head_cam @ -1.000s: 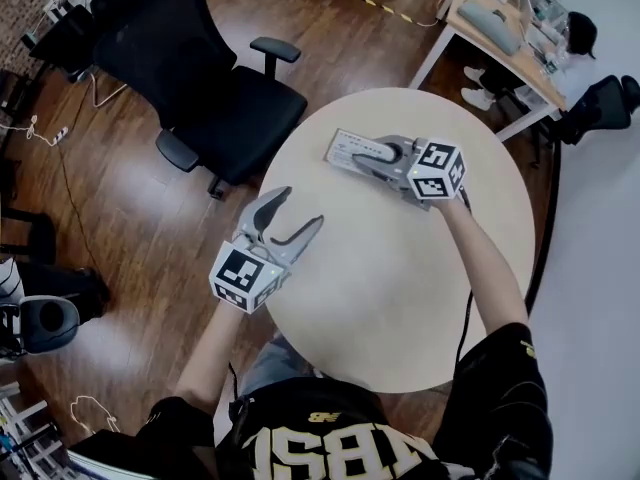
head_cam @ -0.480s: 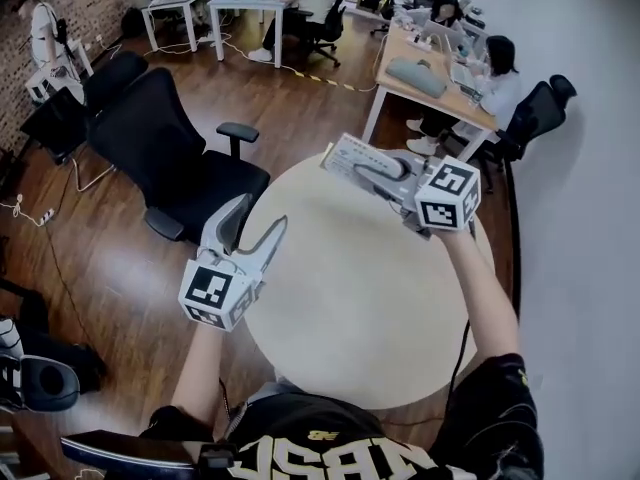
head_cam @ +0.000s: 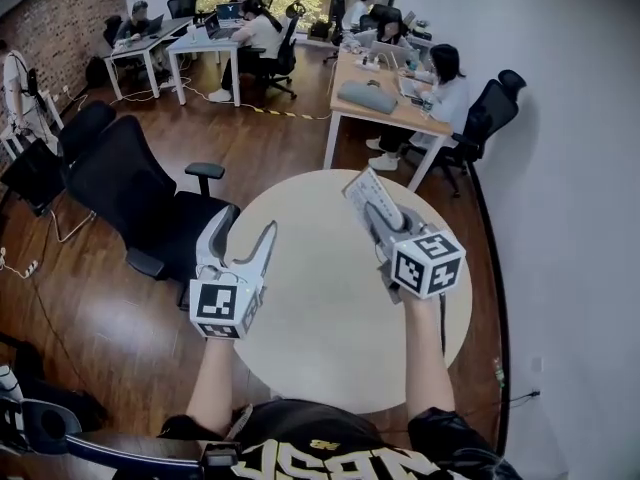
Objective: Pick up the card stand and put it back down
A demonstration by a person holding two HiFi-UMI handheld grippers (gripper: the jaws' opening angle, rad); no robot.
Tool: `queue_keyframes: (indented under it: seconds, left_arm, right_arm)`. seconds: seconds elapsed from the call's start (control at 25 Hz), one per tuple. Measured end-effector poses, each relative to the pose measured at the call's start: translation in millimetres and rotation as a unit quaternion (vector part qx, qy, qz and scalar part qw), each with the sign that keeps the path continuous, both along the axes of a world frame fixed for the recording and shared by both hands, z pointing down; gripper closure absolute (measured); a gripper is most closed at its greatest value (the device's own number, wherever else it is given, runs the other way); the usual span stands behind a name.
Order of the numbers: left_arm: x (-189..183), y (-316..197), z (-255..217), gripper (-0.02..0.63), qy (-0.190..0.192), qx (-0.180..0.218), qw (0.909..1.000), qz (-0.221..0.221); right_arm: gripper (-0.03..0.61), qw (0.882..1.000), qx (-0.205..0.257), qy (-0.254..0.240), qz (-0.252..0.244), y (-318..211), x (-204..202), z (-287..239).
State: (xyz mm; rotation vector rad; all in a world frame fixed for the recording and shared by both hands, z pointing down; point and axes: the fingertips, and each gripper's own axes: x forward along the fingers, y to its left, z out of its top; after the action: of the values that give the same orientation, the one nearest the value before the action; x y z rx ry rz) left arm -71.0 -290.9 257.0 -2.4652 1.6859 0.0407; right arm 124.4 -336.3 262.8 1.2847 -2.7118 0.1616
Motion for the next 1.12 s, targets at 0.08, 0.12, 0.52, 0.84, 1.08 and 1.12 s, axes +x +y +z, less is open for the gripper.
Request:
queue_keyframes:
  seconds: [0.08,0.12,0.52,0.84,1.08,1.12]
  left_arm:
    - [2.2,3.5,5.2,0.299,-0.002,0.006,0.9998,-0.019]
    - [3.0,4.9,7.3,0.299,-0.003,0.007,0.9995,-0.029]
    - [-13.1,14.2,35.4,0.301,0.02,-0.027,0.9962,-0.08]
    - [-13.1,10.9,46.3,0.302,0.017,-0.044,0.9969,-0.063]
    - [-5.7,11.3,52.9,0.299,0.015,-0.05,0.9975,-0.048]
    - [-2.6,10.1,54.8,0.299,0.02,-0.054,0.9975,-0.04]
  right_arm:
    - [0.558,0.999,0.0,-0.022,0.033,12.2,6.6,7.1]
    - [0.558,0.998,0.002,-0.032,0.048,18.3,9.0,9.7]
    - [0.558,0.992,0.001,-0.052,0.111,54.6,-3.6,30.9]
    - [0.558,0.994,-0.013,-0.058,0.091,52.0,-23.9,41.3]
    - [0.558,0.993,-0.02,-0.068,0.098,51.0,-13.6,48.1]
    - [0.558,0.993,-0.023,-0.067,0.097,49.4,-10.9,50.9]
